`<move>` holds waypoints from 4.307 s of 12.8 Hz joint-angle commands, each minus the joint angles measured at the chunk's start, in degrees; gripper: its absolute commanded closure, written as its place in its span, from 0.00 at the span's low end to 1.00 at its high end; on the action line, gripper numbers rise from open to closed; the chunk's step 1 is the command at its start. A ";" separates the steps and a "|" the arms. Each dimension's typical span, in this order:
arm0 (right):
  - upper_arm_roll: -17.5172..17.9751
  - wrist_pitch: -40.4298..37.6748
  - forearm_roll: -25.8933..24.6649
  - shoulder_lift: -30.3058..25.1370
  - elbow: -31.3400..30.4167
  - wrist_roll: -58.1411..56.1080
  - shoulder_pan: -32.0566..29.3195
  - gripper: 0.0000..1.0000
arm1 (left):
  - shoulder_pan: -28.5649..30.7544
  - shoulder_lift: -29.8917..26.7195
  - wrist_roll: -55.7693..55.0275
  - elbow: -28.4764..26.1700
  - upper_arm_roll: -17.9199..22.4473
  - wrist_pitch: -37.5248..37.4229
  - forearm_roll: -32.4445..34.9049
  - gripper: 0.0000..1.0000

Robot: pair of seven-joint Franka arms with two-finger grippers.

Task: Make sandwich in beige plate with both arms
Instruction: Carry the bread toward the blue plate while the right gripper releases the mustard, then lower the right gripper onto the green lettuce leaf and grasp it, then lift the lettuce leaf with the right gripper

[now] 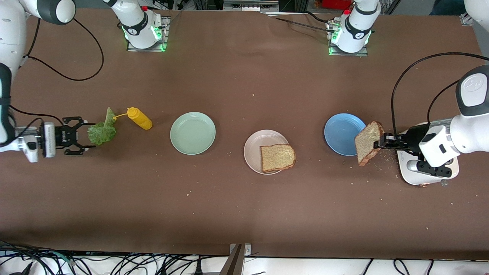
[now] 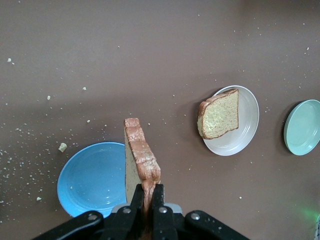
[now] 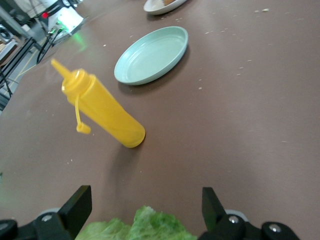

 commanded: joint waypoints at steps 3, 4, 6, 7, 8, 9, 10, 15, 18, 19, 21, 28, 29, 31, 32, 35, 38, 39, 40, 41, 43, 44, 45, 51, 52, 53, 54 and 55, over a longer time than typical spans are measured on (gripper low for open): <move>-0.60 -1.83 -11.06 -10.48 4.78 27.19 2.44 0.02 | 0.91 -0.90 -0.95 1.43 0.35 -0.78 0.98 1.00; -0.77 -1.56 -15.01 -13.29 4.78 33.95 4.19 0.02 | 0.65 -0.90 -1.30 1.43 0.26 -0.78 2.30 1.00; -0.25 -0.51 -25.63 -19.88 4.69 47.67 7.79 0.02 | 0.73 -0.90 -2.44 1.43 0.26 -0.78 2.67 1.00; -0.16 0.02 -30.64 -22.18 4.52 53.91 10.25 0.02 | 0.91 -0.90 -2.36 1.43 0.35 -0.78 2.67 1.00; -0.07 0.20 -34.78 -23.16 4.17 59.45 12.45 0.02 | 1.17 -0.90 -2.27 1.43 0.26 -0.78 2.67 1.00; -0.07 0.37 -37.17 -23.43 3.29 64.21 14.04 0.02 | 1.17 -0.90 -2.27 1.43 0.26 -0.78 2.67 1.00; -0.07 1.85 -39.98 -23.52 1.28 68.95 15.79 0.02 | 1.17 -0.90 -2.35 1.43 0.26 -0.78 2.67 1.00; 0.02 26.59 -44.66 -30.19 -25.40 79.54 20.21 0.01 | 1.00 -0.90 -2.35 1.43 0.26 -0.87 2.67 1.00; -0.24 39.62 -44.49 -29.93 -35.89 79.72 20.21 0.01 | 1.00 -0.81 -2.35 1.34 0.26 -0.87 2.67 1.00; -0.24 43.75 -44.23 -29.67 -38.87 79.72 20.12 0.01 | 1.08 -0.90 -2.35 1.34 0.17 -0.87 2.67 1.00; -0.16 50.70 -44.14 -28.71 -42.58 79.98 20.20 0.01 | 0.91 -0.90 -2.44 1.34 0.26 -0.87 2.67 1.00; 1.42 56.27 -38.43 -20.89 -42.95 79.99 20.12 0.01 | 0.74 -0.90 -2.53 1.34 0.08 -0.87 2.67 1.00; 1.43 56.62 -38.34 -20.01 -42.95 79.99 20.03 0.01 | 0.73 -0.81 -2.53 1.34 0.08 -0.87 2.67 1.00; 1.51 56.89 -38.34 -19.13 -42.95 79.99 20.12 0.06 | 0.65 -0.90 -2.53 1.17 -0.01 -0.87 2.67 1.00; 1.51 56.89 -38.34 -18.95 -42.95 79.81 20.03 0.13 | 0.65 -0.81 -2.53 0.99 -0.01 -0.87 2.67 1.00; 1.51 56.80 -38.34 -18.51 -42.95 78.15 19.77 0.61 | 0.38 -0.81 -3.23 1.17 -0.18 -0.87 2.67 1.00; 1.51 56.27 -38.34 -18.68 -42.60 77.97 19.85 1.00 | 0.38 -1.68 -3.67 1.25 -0.27 -1.74 2.67 1.00; 1.51 56.18 -38.34 -19.03 -42.51 77.97 19.85 1.00 | 0.38 -1.60 -3.76 1.25 -0.27 -2.88 2.67 1.00; 1.43 56.10 -38.43 -19.30 -42.51 77.79 19.85 1.00 | 0.38 -1.69 -3.76 1.25 -0.27 -3.15 2.67 1.00; 1.43 56.10 -38.43 -19.38 -42.16 77.53 19.85 1.00 | 0.38 -1.69 -3.76 1.25 -0.27 -3.15 2.67 1.00; 1.43 56.10 -38.43 -19.39 -40.67 75.95 19.85 1.00 | 0.47 -1.69 -3.76 1.34 -0.27 -3.15 2.58 1.00; 1.43 55.05 -38.69 -19.47 -39.97 75.86 19.94 1.00 | 0.47 -1.69 -3.76 1.25 -0.18 -3.15 2.58 1.00; 1.34 52.17 -38.69 -19.73 -37.96 75.77 19.94 1.00 | 0.38 -1.69 -3.76 1.25 -0.18 -3.15 2.67 1.00; 1.25 22.03 -39.57 -19.83 -13.46 75.94 20.12 1.00 | 0.47 -1.78 -3.58 1.34 -0.36 -3.24 2.58 1.00; 1.34 18.69 -39.66 -19.83 -9.59 76.03 20.29 1.00 | 0.47 -1.78 -3.50 1.25 -0.27 -3.33 2.58 1.00; 1.60 15.61 -39.57 -19.83 -5.81 76.29 20.38 1.00 | 0.47 -1.78 -3.50 1.25 -0.27 -3.41 2.67 1.00; 1.60 13.06 -39.39 -19.83 -2.72 76.56 21.25 1.00 | 0.47 -1.78 -3.58 1.34 -0.27 -3.68 2.58 1.00; 1.60 10.94 -39.31 -19.83 -0.17 76.65 22.39 1.00 | 0.47 -1.78 -3.58 1.34 -0.27 -3.68 2.58 1.00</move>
